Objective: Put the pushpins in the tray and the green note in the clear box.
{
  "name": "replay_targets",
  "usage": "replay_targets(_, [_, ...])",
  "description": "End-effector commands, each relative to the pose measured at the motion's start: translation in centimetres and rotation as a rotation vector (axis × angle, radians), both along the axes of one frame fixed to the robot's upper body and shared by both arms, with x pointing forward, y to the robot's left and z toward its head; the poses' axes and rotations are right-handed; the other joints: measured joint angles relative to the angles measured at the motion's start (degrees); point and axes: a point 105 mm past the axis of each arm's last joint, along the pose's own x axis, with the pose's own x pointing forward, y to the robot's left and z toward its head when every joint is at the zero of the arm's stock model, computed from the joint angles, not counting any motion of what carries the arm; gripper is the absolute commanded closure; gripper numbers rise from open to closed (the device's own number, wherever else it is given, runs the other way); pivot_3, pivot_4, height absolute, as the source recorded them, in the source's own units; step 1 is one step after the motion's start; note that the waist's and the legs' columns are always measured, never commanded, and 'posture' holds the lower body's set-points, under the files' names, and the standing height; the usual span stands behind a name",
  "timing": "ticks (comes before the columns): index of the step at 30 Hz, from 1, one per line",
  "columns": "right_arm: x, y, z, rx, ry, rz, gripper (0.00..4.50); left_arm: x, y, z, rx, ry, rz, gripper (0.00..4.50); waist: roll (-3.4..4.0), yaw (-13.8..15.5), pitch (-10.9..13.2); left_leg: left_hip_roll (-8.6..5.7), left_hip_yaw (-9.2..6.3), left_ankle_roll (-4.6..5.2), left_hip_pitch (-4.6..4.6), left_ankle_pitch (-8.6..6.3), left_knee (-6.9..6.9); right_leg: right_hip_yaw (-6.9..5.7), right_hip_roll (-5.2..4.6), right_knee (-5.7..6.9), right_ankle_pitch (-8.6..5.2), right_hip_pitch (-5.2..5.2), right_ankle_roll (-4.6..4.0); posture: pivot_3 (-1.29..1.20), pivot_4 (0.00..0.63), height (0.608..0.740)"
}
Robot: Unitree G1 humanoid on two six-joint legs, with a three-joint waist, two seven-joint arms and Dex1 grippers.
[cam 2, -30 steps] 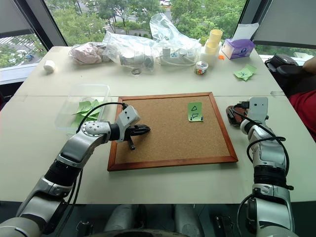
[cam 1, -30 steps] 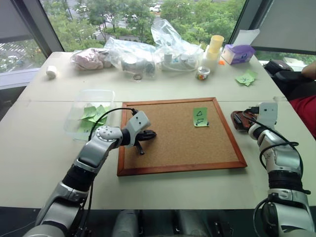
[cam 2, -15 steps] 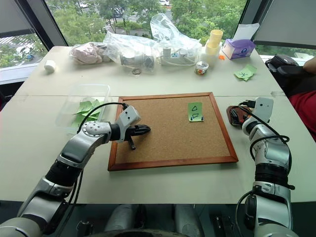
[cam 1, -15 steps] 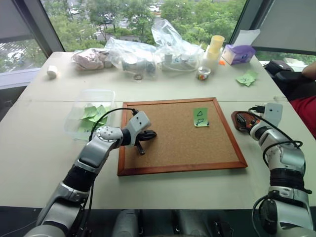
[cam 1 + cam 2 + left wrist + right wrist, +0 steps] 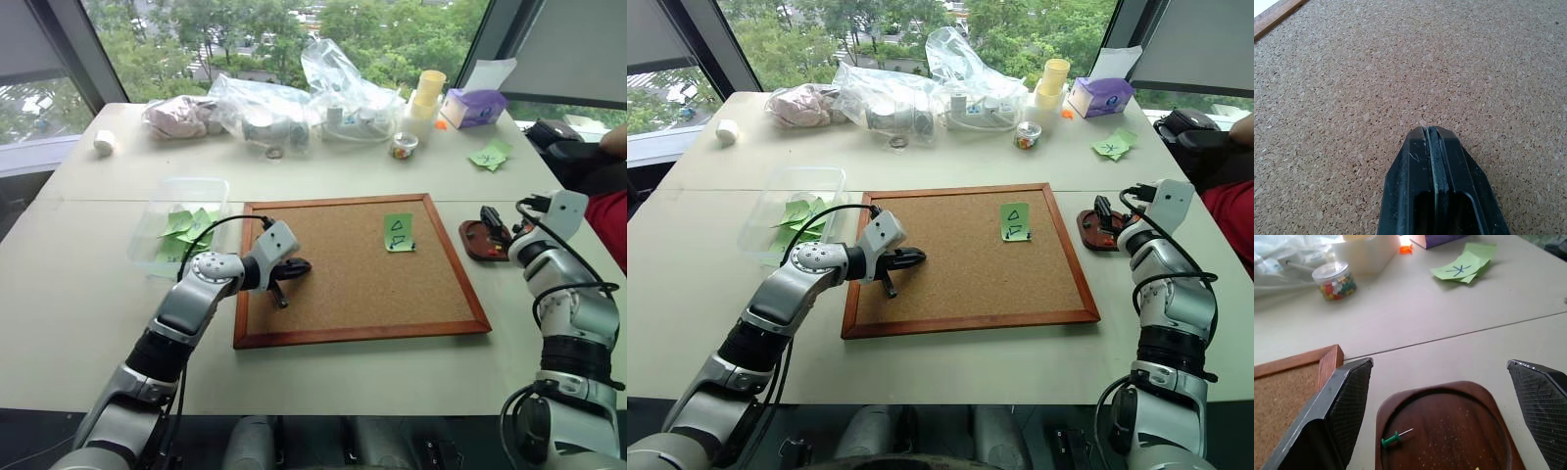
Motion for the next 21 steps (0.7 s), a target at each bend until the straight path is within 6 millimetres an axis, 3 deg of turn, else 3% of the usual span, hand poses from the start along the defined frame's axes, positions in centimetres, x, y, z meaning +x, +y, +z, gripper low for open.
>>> replay_targets(1, [-0.3, 0.2, 2.5, -0.027, -0.097, 0.021, 0.03, -0.8, -0.4, -1.5, 0.024, 0.051, -0.030, 4.50, 0.01, 0.01, -0.01, 0.00, 0.00, 0.00, 0.00, 0.00, 0.00, 0.00, 0.00, 0.00, 0.00, 0.00, 0.00, 0.00, 0.150, 0.738])
replay_targets(5, [-1.1, 6.2, 1.9, -0.174, -0.051, 0.342, 0.03, -0.8, -0.3, -1.6, 0.033, 0.053, -0.036, 4.50, 0.03, 0.00, -0.02, 0.00, -0.02, 0.01, 0.00, -0.01, 0.00, 0.00, 0.01, -0.01, 0.00, 0.00, 0.00, 0.00, 0.150, 0.738])
replay_targets(9, [-2.5, 11.5, 0.4, -0.181, -0.014, 0.591, 0.03, -0.7, 0.2, -1.7, 0.066, 0.043, -0.046, 4.50, 0.06, -0.07, -0.04, 0.02, -0.04, 0.02, 0.00, -0.01, 0.00, 0.00, 0.05, 0.00, 0.00, 0.00, 0.00, 0.00, 0.150, 0.738])
replay_targets(15, [-2.5, 12.6, -1.6, -0.177, 0.036, 0.621, 0.03, 0.5, 1.4, -1.4, 0.120, -0.019, -0.030, 4.50, 0.05, -0.03, -0.04, 0.00, -0.05, 0.11, 0.00, -0.06, 0.00, 0.00, 0.05, -0.01, -0.01, 0.00, -0.01, 0.00, 0.150, 0.738])
replay_targets(21, [-2.4, 12.2, -2.6, -0.166, 0.067, 0.619, 0.03, 0.7, 1.5, -1.2, 0.118, -0.025, -0.038, 4.50, 0.05, -0.04, -0.04, 0.01, -0.04, 0.12, 0.00, -0.07, 0.01, -0.01, 0.06, -0.01, -0.01, 0.00, -0.01, 0.00, 0.150, 0.738])
